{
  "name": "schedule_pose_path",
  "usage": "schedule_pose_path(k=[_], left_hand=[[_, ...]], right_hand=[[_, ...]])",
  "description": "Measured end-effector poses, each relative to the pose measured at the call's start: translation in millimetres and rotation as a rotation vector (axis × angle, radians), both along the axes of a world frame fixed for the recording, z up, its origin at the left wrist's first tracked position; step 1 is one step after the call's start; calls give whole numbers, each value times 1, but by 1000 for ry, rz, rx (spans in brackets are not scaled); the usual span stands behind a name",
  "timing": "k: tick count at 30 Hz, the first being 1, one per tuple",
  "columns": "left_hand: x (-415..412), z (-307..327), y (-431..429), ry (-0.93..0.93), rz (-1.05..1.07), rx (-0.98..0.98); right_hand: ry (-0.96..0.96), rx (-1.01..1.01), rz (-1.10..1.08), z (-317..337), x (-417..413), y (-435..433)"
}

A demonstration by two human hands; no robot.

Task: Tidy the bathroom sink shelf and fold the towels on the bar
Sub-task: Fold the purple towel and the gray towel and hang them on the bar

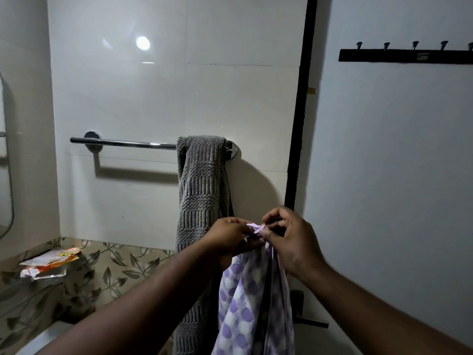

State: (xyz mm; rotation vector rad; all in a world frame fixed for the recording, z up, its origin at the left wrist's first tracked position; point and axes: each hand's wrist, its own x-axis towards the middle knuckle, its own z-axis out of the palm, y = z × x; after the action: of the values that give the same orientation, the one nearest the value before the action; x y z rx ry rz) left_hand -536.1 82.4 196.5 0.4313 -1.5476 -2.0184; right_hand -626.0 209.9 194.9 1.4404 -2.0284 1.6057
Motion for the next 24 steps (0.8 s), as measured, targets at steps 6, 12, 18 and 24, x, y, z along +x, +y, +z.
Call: schedule_pose_path(k=[6, 12, 18, 24], left_hand=[[-1, 8, -1, -57, 32, -314], [1, 20, -16, -117, 236, -1082], [-5, 19, -11, 232, 9, -639], [4, 26, -16, 259, -69, -663]], right_hand=[[-231, -82, -22, 15, -12, -4], [-486, -111, 36, 38, -10, -6], [-585, -154, 112, 67, -9, -10], [-545, -185, 122, 76, -23, -11]])
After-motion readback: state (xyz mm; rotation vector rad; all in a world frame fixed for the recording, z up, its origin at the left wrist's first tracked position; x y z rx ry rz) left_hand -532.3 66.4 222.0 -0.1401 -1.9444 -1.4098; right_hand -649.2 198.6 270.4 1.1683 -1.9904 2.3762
